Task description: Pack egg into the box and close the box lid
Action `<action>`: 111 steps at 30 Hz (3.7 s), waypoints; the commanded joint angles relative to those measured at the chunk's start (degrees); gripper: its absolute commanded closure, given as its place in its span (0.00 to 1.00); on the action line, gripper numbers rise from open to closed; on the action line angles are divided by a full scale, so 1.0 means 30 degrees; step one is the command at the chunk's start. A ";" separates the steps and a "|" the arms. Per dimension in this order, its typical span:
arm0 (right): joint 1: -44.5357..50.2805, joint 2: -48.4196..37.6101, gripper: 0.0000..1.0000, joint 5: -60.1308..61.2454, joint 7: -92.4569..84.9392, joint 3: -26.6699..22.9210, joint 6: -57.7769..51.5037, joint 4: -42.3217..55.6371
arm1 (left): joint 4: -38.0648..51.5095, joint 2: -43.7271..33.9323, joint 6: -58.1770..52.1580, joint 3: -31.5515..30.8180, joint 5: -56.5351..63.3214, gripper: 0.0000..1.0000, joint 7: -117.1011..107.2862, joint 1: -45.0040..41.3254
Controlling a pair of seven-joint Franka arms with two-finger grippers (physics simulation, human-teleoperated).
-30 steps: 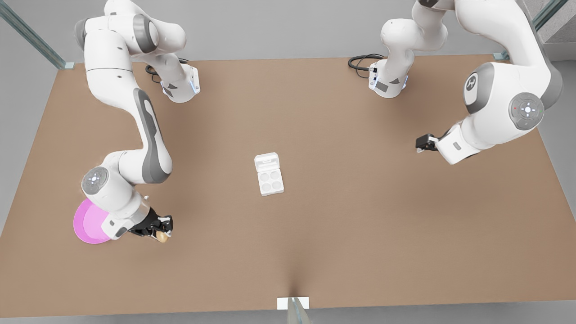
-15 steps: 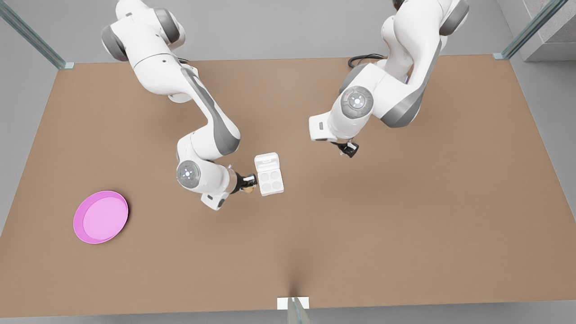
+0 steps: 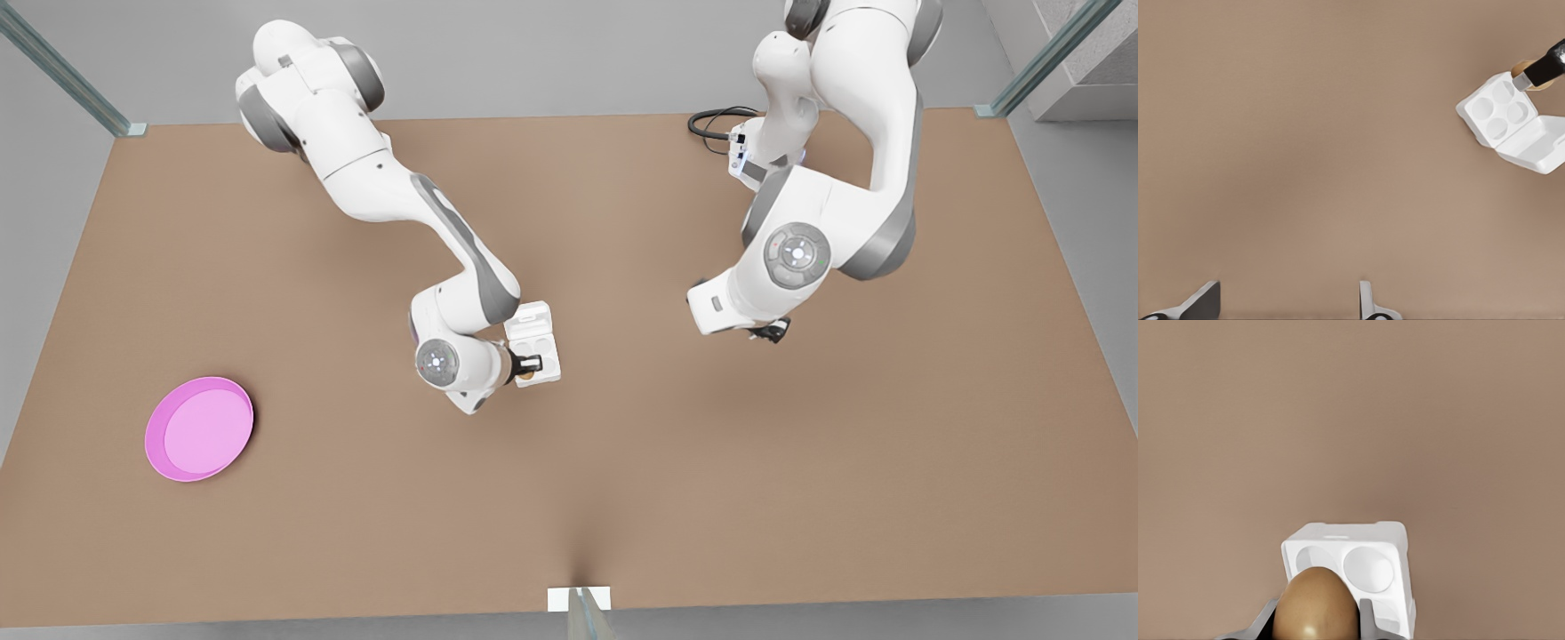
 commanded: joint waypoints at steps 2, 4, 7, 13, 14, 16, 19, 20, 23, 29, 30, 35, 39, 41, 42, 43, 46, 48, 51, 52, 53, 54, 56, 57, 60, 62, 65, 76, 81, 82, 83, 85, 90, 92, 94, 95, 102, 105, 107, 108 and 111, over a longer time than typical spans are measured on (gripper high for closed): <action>0.0174 0.0010 0.46 -0.1915 0.5849 0.0011 0.0472 -0.0041 | 0.0035 0.0015 -0.0215 0.0010 0.0017 0.00 -0.0202 -0.0005; 0.0819 -0.0049 0.45 -0.1915 0.6318 -0.0018 0.0472 -0.0070 | 0.0036 0.0015 -0.0215 0.0010 0.0017 0.00 -0.0202 -0.0005; 0.0877 -0.0225 0.45 -0.1944 0.6347 0.0011 0.0325 -0.0392 | 0.0036 0.0015 -0.0245 0.0010 0.0017 0.00 -0.0202 -0.0005; 0.0877 -0.0635 0.44 -0.3701 0.6142 0.0040 -0.1959 -0.0949 | 0.0006 0.0015 -0.0245 0.0010 -0.0012 0.00 -0.0202 0.0083; 0.0877 -0.0606 0.44 -0.3966 0.6142 0.0040 -0.2428 -0.0949 | 0.0006 0.0015 -0.0362 0.0010 -0.0012 0.00 -0.0202 0.0083; 0.0848 -0.0431 0.43 -0.4170 0.6113 0.0069 -0.2722 -0.0949 | 0.0035 0.0132 -0.0391 0.0010 -0.0012 0.00 -0.0202 0.0083; 0.0848 -0.0254 0.00 -0.4229 0.6113 0.0128 -0.2751 -0.0979 | 0.0036 0.0161 -0.0391 0.0010 -0.0012 0.00 -0.0202 0.0083; 0.0848 -0.0284 0.00 -0.4229 0.6084 0.0128 -0.3014 -0.0949 | 0.0036 0.0132 -0.0391 0.0010 -0.0012 0.00 -0.0202 0.0083; 0.0848 -0.0167 0.00 -0.4171 0.6113 0.0128 -0.2985 -0.0891 | 0.0036 0.0162 -0.0391 0.0010 -0.0012 0.00 -0.0172 0.0083; 0.0322 -0.0459 0.00 -0.4142 0.6054 0.0011 -0.4096 -0.0570 | 0.0124 0.0016 -0.1442 0.0010 -0.0276 0.00 0.0003 0.1487; -0.0643 -0.1306 0.00 -0.4200 0.6113 -0.0018 -0.4831 -0.0305 | 0.0182 -0.0131 -0.2090 0.0010 -0.0218 0.00 -0.0260 0.1753; -0.3250 -1.0678 0.00 -0.7716 0.1694 -0.4501 -0.5124 -0.4227 | -0.4003 -0.3674 0.1542 0.0684 0.1127 0.00 -0.1048 0.3276; -1.1835 -1.4610 0.00 -0.7745 -0.2412 -0.0579 -0.6237 -0.7160 | -0.5999 -0.3149 0.0927 0.0479 0.0838 0.79 -0.4620 0.0729; -1.3859 -1.5225 0.00 -0.7745 -0.2471 0.1300 -0.7438 -0.7014 | -0.4183 -0.0924 0.1103 0.0039 -0.1621 0.79 -1.0658 -0.1643; -1.3801 -1.5284 0.00 -0.7745 -0.2822 0.1183 -0.7439 -0.6985 | -0.3687 0.0013 0.1337 0.0010 -0.2005 0.79 -1.3235 -0.2845; -1.3713 -1.4788 0.00 -0.7687 -0.3174 0.0743 -0.7321 -0.6576 | -0.2397 0.1156 0.1366 0.0010 -0.2675 0.79 -1.4205 -0.3900; -1.2953 -1.2942 0.00 -0.7716 -0.2939 0.0715 -0.8462 -0.3706 | -0.2484 0.3119 0.4882 0.0010 -0.4112 0.79 -1.8070 -0.6362; -1.1722 -1.0070 0.00 -0.7833 -0.2852 -0.0162 -1.0719 -0.0101 | -0.2337 0.3443 0.5322 0.0010 -0.4817 0.79 -2.3931 -0.7679; -1.1457 -0.9337 0.00 -0.7804 -0.2911 -0.0400 -1.0514 -0.0100 | -0.2338 0.3472 0.5584 -0.0019 -0.4933 0.79 -2.5279 -0.8149; -1.1544 -0.9307 0.00 -0.7804 -0.2911 -0.0370 -1.0485 -0.0100 | -0.2366 0.3443 0.6985 -0.0019 -0.5052 0.79 -2.5368 -0.8237; -1.1574 -0.9307 0.00 -0.7804 -0.2911 -0.0341 -1.0485 -0.0100 | -0.2513 0.3472 0.9154 -0.0166 -0.4788 0.79 -2.5104 -0.8822; -1.1603 -0.9278 0.00 -0.7804 -0.2911 -0.0282 -1.0456 -0.0070 | -0.2513 0.3765 1.1120 -0.0224 -0.4729 0.79 -2.4958 -0.9116; -1.1632 -0.9278 0.00 -0.7774 -0.2911 -0.0253 -1.0427 -0.0041 | -0.2513 0.4438 1.3232 -0.0195 -0.4671 0.79 -2.4957 -0.9790; -1.1632 -0.9278 0.00 -0.7774 -0.2911 -0.0224 -1.0047 -0.0041 | -0.2455 0.4761 1.3291 -0.0166 -0.4641 0.79 -2.4958 -0.9937; -1.1633 -0.9336 0.00 -0.7775 -0.5137 0.0274 -0.9226 -0.0012 | -0.2426 0.5317 1.3261 -0.0078 -0.4671 0.79 -2.5162 -0.9790; -1.1487 -0.9832 0.00 -0.7774 -0.5195 0.0860 -0.8582 -0.0041 | -0.2308 0.5874 1.3349 -0.0049 -0.4671 0.79 -2.5192 -1.0054; -1.1398 -0.9834 0.00 -0.7745 -0.5108 0.0773 -0.8200 -0.0012 | -0.1869 0.6431 1.3378 -0.0049 -0.4671 0.79 -2.5016 -0.9995; -1.1486 -0.9717 0.00 -0.7833 -0.5049 0.0655 -0.7936 -0.0100 | -0.1869 0.7662 1.6044 -0.0049 -0.4612 0.79 -2.4958 -1.0112; -1.1603 -0.9776 0.00 -0.7833 -0.5108 0.0655 -0.7995 -0.0100 | -0.0931 0.8188 1.6542 -0.0049 -0.4231 0.79 -2.4958 -1.0142; -1.1603 -0.9747 0.00 -0.7833 -0.5108 0.0655 -0.7995 -0.0100 | -0.0697 0.8277 1.6572 -0.0049 -0.4231 0.79 -2.4958 -1.0142; -1.1603 -0.9747 0.00 -0.7833 -0.5108 0.0655 -0.8054 -0.0100 | -0.0375 0.8394 1.6572 -0.0049 -0.4202 0.79 -2.4958 -1.0142; -1.1603 -0.9718 0.00 -0.7833 -0.5108 0.0655 -0.8054 -0.0129 | 0.0123 0.8833 1.7099 -0.0049 -0.3968 0.79 -2.4958 -1.0112; -1.1632 -0.9688 0.00 -0.7833 -0.5108 0.0626 -0.8054 -0.0158 | 0.1939 1.0503 1.8594 -0.0019 -0.3762 0.79 -2.4284 -0.9850; -1.1632 -0.9688 0.00 -0.7833 -0.5108 0.0626 -0.8112 -0.0187 | 0.2086 0.9654 1.5431 -0.0458 -0.3762 0.79 -2.2555 -0.8152; -1.1632 -0.9688 0.00 -0.7833 -0.5108 0.0626 -0.8112 -0.0158 | 0.2086 0.8515 1.0988 -0.1308 -0.3762 0.79 -2.1152 -0.6774; -1.1632 -0.9688 0.00 -0.7833 -0.5108 0.0626 -0.8112 -0.0158 | 0.2086 0.7402 0.6655 -0.1308 -0.3821 0.79 -2.0302 -0.6510; -1.1632 -0.9688 0.00 -0.7833 -0.5137 0.0626 -0.8141 -0.0188 | 0.3961 -0.0306 -0.5225 0.4140 0.0515 0.00 -0.2721 -0.1236; -1.1662 -0.9776 0.00 -0.7833 -0.5137 0.0597 -0.8171 -0.0275 | -0.0345 -0.3061 -0.2500 0.0742 0.0427 0.00 -0.1696 0.3247; -1.1633 -0.9747 0.00 -0.7833 -0.5108 0.0597 -0.8171 -0.0305 | -0.0345 -0.2914 -0.2501 0.0801 0.0398 0.00 -0.1784 0.3247; -1.1662 -0.9776 0.00 -0.7833 -0.5137 0.0597 -0.8171 -0.0393 | -0.0258 -0.2798 -0.2501 0.0801 0.0369 0.00 -0.1784 0.3247; -1.1662 -0.9893 0.00 -0.7833 -0.5137 0.0362 -0.8346 -0.0568 | 0.0446 -0.1743 -0.2706 0.0918 0.0281 0.00 -0.1784 0.3247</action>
